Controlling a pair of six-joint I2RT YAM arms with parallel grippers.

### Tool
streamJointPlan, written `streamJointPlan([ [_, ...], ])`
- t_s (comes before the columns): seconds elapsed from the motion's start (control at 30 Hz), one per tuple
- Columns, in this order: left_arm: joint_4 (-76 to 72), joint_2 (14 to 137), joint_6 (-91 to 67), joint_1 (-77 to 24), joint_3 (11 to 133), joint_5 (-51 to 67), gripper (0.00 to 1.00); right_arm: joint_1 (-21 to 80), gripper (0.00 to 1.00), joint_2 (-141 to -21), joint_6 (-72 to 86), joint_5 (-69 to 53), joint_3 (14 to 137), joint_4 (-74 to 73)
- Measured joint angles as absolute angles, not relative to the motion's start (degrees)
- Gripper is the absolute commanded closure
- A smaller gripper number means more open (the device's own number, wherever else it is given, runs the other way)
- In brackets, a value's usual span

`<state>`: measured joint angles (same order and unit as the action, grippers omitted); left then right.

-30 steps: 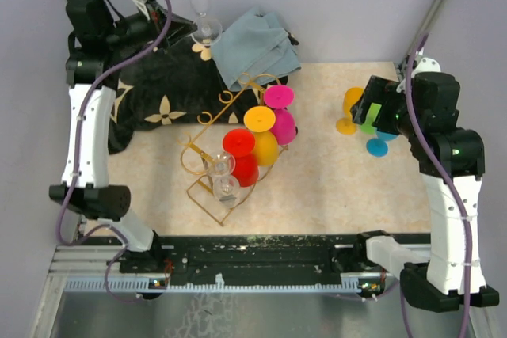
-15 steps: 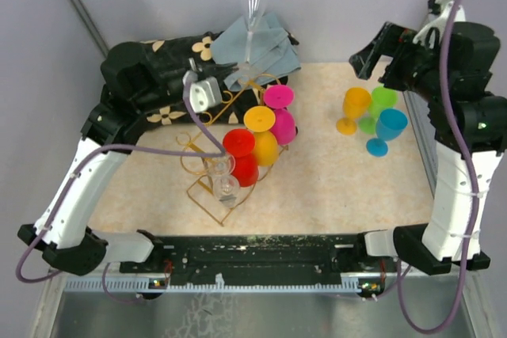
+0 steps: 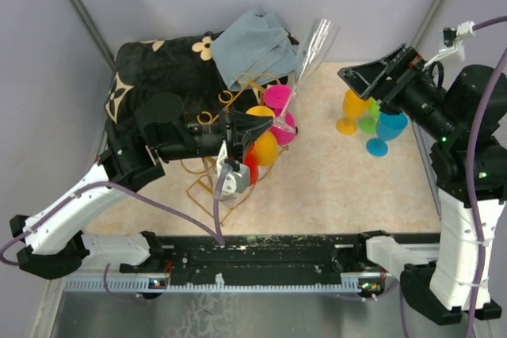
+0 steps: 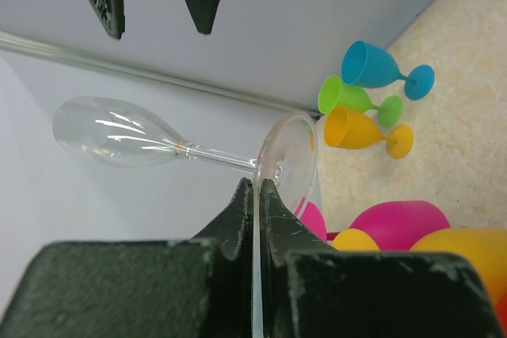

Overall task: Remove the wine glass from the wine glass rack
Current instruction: Place the wine glass at the center of the board.

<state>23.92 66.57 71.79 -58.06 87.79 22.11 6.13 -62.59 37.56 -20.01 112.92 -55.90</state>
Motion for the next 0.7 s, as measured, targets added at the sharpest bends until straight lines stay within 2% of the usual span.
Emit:
streamJointPlan([
  [0.2,22.5,68.4,74.0,-61.7,87.4,19.2,1.00,6.1,0.01,-57.8,48.4,-26.9,99.5,-41.6],
  [0.7,19.5,71.0,75.5,-66.4,87.3,14.9,1.00,6.1,0.02,-59.1,57.3,-32.6,94.7,-22.3],
])
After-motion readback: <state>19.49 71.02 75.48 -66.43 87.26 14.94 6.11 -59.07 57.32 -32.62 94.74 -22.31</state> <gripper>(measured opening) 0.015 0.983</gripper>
